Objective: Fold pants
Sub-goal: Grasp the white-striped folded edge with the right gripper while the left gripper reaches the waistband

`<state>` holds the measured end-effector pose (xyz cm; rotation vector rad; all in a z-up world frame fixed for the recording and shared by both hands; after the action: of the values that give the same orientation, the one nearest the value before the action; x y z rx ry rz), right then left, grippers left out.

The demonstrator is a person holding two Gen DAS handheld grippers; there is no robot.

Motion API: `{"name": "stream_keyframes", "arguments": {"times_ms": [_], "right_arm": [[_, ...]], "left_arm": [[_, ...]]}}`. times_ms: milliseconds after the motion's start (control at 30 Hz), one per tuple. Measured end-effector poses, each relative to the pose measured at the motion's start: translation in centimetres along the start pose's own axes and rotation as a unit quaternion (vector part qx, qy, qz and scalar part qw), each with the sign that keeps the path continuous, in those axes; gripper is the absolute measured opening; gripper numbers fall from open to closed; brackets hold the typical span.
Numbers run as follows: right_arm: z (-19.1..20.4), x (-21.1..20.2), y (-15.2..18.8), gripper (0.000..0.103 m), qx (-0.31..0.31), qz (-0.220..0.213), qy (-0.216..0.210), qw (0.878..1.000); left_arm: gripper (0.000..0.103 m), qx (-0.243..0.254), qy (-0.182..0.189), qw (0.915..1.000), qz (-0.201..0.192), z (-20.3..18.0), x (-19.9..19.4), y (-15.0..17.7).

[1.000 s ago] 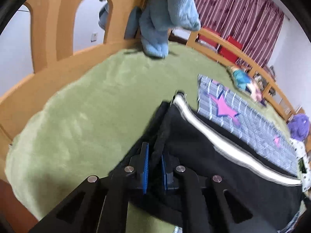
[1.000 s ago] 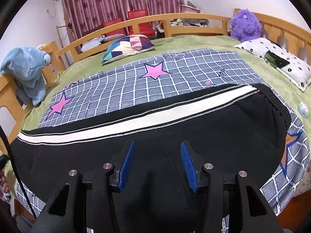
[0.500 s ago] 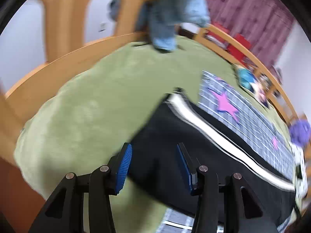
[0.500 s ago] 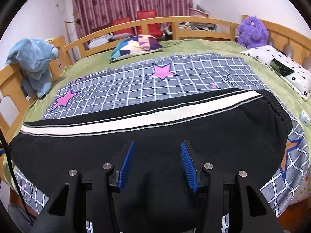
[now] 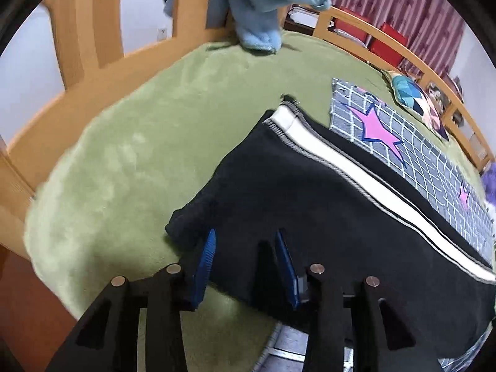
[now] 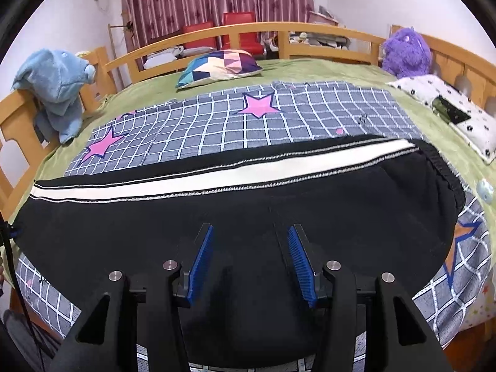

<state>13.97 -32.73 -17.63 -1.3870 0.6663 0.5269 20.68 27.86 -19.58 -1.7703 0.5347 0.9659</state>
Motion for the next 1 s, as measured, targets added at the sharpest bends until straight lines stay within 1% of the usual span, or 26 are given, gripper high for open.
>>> {"name": "stream_keyframes", "arguments": {"times_ms": [133, 200, 233, 300, 433, 600, 633, 700, 767, 833, 867, 900, 933, 967, 1000], "right_arm": [[0.0, 1.1, -0.3, 0.050, -0.006, 0.010, 0.006, 1.000], [0.5, 1.7, -1.0, 0.050, -0.015, 0.011, 0.003, 1.000], [0.8, 1.9, -1.4, 0.051, -0.019, 0.010, 0.002, 1.000], [1.5, 2.6, -2.6, 0.055, -0.031, 0.008, 0.003, 0.999], [2.9, 4.1, -4.8, 0.056, -0.063, -0.010, 0.005, 0.998], [2.4, 6.2, -5.3, 0.056, -0.060, -0.001, 0.007, 0.998], [2.2, 6.6, -5.1, 0.056, -0.057, 0.003, 0.006, 0.998], [1.8, 7.2, -4.9, 0.056, -0.053, 0.012, 0.008, 0.999], [1.6, 7.8, -4.9, 0.056, -0.049, 0.017, 0.013, 0.999], [1.7, 8.3, -5.1, 0.056, -0.047, 0.024, 0.016, 0.998], [1.7, 8.6, -5.3, 0.056, -0.047, 0.027, 0.017, 0.998], [1.8, 8.7, -5.4, 0.056, -0.048, 0.029, 0.018, 0.998], [2.0, 8.9, -5.6, 0.056, -0.051, 0.029, 0.021, 0.998], [2.0, 9.0, -5.9, 0.056, -0.054, 0.028, 0.023, 0.998], [2.2, 9.1, -6.2, 0.056, -0.059, 0.025, 0.027, 0.998]], "left_arm": [[0.045, 0.017, 0.018, 0.9997, -0.011, -2.3, -1.3, -0.6], [0.056, 0.022, 0.027, 0.9993, -0.012, -3.3, -1.4, -1.1], [0.059, 0.024, 0.033, 0.9991, -0.013, -4.0, -1.5, -1.4], [0.059, 0.025, 0.039, 0.9987, -0.020, -5.0, -1.4, -2.2], [0.059, 0.024, 0.032, 0.9984, -0.040, -6.0, -0.1, -4.9], [0.059, 0.019, 0.011, 0.9988, -0.043, -6.0, 3.1, -8.1], [0.058, 0.020, 0.007, 0.9989, -0.041, -6.0, 4.1, -8.8], [0.049, 0.021, 0.005, 0.9992, -0.034, -6.2, 5.8, -10.0], [0.048, 0.023, -0.005, 0.9995, -0.021, -6.1, 8.0, -11.1], [0.039, 0.022, -0.015, 0.9996, -0.012, -6.0, 9.6, -11.6], [0.030, 0.030, -0.022, 0.9993, -0.005, -6.1, 10.2, -11.7], [0.027, 0.054, -0.032, 0.9980, 0.009, -6.3, 11.1, -11.8], [0.027, 0.066, -0.025, 0.9975, 0.005, -6.2, 11.4, -12.1], [0.026, 0.056, -0.012, 0.9983, -0.005, -5.8, 11.2, -12.4], [0.026, 0.050, -0.008, 0.9987, -0.008, -5.6, 11.1, -12.5]]}}
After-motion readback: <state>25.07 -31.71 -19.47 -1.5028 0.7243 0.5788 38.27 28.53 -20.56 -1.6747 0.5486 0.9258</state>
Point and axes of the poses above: each gripper's, at about its wrist camera, not at the fingertips, and x roughly the way its jaws point, z to its left, y to its underside, the point moved 3 cm from there along x, roughly the way its jaws point, and after that the axes turned 2 degrees about -x, right-handed, at the moved point
